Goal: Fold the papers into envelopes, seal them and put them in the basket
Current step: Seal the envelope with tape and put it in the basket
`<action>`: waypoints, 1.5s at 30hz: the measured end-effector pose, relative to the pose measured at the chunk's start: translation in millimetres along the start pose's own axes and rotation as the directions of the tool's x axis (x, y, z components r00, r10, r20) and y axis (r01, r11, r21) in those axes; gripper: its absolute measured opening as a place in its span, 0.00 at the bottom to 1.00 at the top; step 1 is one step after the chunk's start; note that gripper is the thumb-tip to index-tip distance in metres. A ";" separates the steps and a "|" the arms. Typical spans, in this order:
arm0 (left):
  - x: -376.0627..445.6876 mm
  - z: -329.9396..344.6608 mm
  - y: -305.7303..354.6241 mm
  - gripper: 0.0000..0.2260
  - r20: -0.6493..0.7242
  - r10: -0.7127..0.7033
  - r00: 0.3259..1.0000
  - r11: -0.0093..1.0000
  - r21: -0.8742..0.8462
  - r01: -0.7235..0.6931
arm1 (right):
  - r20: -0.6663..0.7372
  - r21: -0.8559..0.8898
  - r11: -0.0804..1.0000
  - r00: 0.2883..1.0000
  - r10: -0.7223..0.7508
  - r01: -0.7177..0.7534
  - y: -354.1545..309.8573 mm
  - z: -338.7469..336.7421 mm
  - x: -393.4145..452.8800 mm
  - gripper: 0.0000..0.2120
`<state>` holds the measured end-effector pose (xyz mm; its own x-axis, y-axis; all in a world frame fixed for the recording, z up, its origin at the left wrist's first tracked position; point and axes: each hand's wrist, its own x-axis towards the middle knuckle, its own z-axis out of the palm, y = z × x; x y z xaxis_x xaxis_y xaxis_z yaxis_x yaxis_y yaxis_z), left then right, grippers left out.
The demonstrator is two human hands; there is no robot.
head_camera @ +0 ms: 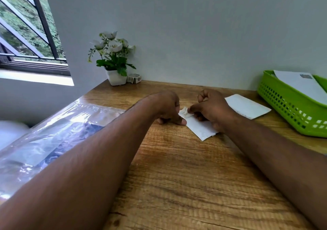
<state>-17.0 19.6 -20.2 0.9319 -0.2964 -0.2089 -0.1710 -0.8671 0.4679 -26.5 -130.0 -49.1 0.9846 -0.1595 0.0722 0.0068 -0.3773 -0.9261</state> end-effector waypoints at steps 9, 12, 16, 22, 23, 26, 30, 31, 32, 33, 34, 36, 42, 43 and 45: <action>13.1 8.1 -5.7 0.07 -0.121 -0.087 0.989 0.966 -0.251 0.055 | -0.010 -0.040 0.996 0.997 -0.076 0.075 8.2 0.0 3.0 0.22; 14.1 11.6 -6.2 0.09 -0.177 -0.077 0.981 0.961 -0.274 0.026 | -0.027 -0.061 0.990 0.992 -0.125 0.123 11.9 1.5 4.0 0.21; 13.7 12.8 -5.3 0.10 -0.216 -0.064 0.974 0.969 -0.249 0.008 | -0.052 -0.112 0.982 0.986 -0.161 0.154 12.7 2.1 2.9 0.22; 15.4 14.3 -5.0 0.10 -0.235 -0.059 0.970 0.966 -0.259 -0.004 | -0.051 -0.155 0.972 0.981 -0.187 0.177 11.0 2.2 3.2 0.22; 16.1 15.1 -4.7 0.10 -0.245 -0.055 0.968 0.967 -0.254 -0.010 | -0.050 -0.164 0.970 0.980 -0.192 0.181 11.2 2.1 3.4 0.22; 17.8 16.8 -4.2 0.10 -0.269 -0.049 0.962 0.974 -0.225 -0.013 | -0.041 -0.194 0.958 0.974 -0.223 0.211 12.3 1.6 3.7 0.21; 17.6 16.0 -5.4 0.08 -0.263 -0.051 0.964 0.971 -0.238 -0.014 | -0.001 -0.255 0.931 0.963 -0.271 0.262 12.8 0.9 3.3 0.20; 17.4 15.6 -5.4 0.08 -0.261 -0.050 0.964 0.971 -0.238 -0.014 | 0.019 -0.277 0.920 0.959 -0.283 0.277 12.1 0.3 3.3 0.19; 17.4 15.2 -5.1 0.07 -0.261 -0.049 0.964 0.972 -0.236 -0.014 | 0.046 -0.299 0.909 0.955 -0.292 0.292 11.5 -0.5 3.1 0.17; 17.4 14.9 -5.1 0.07 -0.262 -0.050 0.964 0.972 -0.233 -0.013 | 0.079 -0.317 0.897 0.951 -0.299 0.308 10.8 -1.5 3.6 0.15; 17.7 14.7 -4.9 0.07 -0.261 -0.051 0.964 0.972 -0.234 -0.012 | 0.109 -0.336 0.884 0.946 -0.306 0.325 10.3 -2.8 4.2 0.13; 18.0 14.5 -5.1 0.07 -0.256 -0.051 0.965 0.970 -0.241 -0.012 | 0.170 -0.384 0.841 0.924 -0.342 0.382 9.7 -6.3 5.3 0.09; 17.9 13.9 -5.4 0.07 -0.257 -0.039 0.966 0.975 -0.219 -0.019 | 0.412 -0.486 0.706 0.848 -0.334 0.515 11.0 -8.1 11.6 0.08; 17.4 14.2 -5.0 0.07 -0.258 -0.036 0.966 0.977 -0.211 -0.020 | 0.404 -0.497 0.706 0.855 -0.326 0.504 11.1 -7.0 12.8 0.09; 15.8 14.1 -4.1 0.09 -0.257 -0.033 0.966 0.982 -0.186 -0.015 | 0.375 -0.519 0.701 0.867 -0.328 0.489 11.1 -3.6 13.8 0.10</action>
<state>-6.1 12.8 -37.6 0.9880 -0.1547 0.0029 -0.1228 -0.7727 0.6227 -13.5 -139.7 -57.1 0.9172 0.3273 0.2272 0.3956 -0.8158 -0.4219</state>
